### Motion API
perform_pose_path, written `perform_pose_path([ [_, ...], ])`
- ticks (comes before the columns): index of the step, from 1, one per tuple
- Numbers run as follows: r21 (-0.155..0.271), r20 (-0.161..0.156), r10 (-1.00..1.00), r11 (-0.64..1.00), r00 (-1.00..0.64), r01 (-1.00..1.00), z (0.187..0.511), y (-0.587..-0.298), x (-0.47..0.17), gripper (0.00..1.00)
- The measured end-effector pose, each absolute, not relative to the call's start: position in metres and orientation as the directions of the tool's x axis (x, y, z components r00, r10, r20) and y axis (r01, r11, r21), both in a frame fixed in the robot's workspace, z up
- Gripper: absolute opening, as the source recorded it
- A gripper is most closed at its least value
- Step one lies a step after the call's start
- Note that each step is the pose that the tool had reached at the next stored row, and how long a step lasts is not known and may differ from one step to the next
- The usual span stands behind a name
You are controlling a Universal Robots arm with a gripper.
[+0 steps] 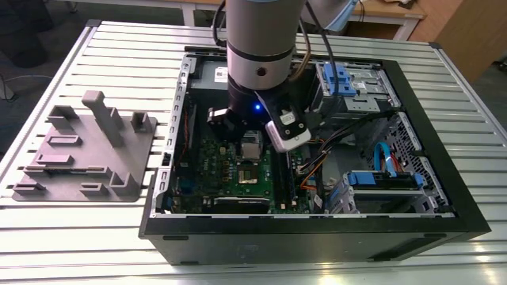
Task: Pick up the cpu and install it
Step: 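Place the cpu into insertion slot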
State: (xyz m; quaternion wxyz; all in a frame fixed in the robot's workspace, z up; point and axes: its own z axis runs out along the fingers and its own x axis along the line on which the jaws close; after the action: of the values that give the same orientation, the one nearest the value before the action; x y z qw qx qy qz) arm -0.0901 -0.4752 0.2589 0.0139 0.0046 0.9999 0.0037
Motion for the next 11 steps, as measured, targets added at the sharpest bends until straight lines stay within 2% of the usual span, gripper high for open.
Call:
perform_pose_path([
  [11,0.008,-0.028,0.009,1.000,-1.000,0.009,0.239,-0.475,-0.092,0.47],
])
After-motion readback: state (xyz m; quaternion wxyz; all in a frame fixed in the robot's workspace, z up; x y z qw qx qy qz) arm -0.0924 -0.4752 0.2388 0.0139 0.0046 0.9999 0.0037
